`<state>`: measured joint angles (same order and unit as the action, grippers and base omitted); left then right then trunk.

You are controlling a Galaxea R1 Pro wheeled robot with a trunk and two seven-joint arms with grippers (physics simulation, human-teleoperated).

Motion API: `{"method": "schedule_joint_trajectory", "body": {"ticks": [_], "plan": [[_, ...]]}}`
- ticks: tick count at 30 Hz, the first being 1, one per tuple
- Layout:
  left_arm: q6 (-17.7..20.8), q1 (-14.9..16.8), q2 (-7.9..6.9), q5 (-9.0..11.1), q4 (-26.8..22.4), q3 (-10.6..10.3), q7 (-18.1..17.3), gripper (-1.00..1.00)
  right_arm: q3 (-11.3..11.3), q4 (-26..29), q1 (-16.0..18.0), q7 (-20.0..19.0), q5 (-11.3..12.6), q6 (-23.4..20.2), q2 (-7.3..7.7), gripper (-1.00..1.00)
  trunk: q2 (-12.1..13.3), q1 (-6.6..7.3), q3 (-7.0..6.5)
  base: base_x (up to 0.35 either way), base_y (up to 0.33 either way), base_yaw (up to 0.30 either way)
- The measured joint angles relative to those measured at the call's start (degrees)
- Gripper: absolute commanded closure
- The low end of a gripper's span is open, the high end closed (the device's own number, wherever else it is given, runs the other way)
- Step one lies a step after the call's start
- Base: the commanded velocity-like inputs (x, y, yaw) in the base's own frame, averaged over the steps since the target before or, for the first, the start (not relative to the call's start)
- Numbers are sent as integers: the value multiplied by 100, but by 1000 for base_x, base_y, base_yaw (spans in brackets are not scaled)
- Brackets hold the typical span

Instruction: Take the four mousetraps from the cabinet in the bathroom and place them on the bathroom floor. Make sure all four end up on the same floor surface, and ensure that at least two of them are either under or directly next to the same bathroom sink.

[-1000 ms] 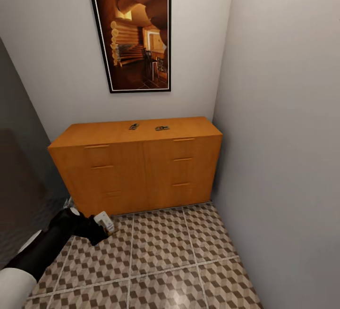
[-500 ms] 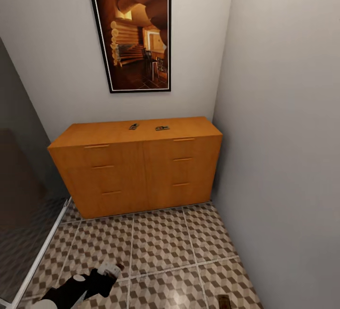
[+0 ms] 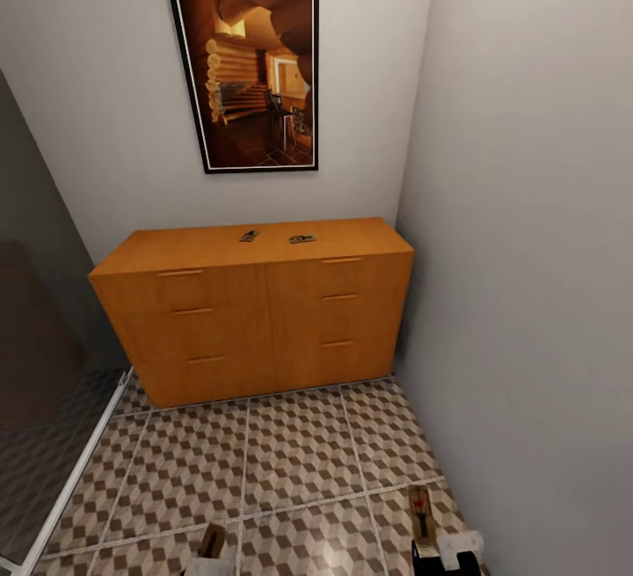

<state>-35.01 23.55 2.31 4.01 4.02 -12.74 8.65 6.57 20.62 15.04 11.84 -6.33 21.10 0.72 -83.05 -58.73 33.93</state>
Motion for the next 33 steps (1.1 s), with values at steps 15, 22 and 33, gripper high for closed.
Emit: {"method": "schedule_joint_trajectory", "body": {"ticks": [15, 22, 33], "plan": [[-671, -303, -29, 802, -10, 11, 518, 100, 29, 321, 2, -27, 22, 273, 11, 100, 0, 0, 0, 0, 0, 0], [-671, -306, -17, 853, -3, 0, 514, 100, 28, 146, 3, -27, 22, 401, 19, 100, 0, 0, 0, 0, 0, 0], [-671, -307, -47, 861, -3, 6, 514, 100, 31, 130, 4, -22, 22, 434, 15, 100, 0, 0, 0, 0, 0, 28]]}}
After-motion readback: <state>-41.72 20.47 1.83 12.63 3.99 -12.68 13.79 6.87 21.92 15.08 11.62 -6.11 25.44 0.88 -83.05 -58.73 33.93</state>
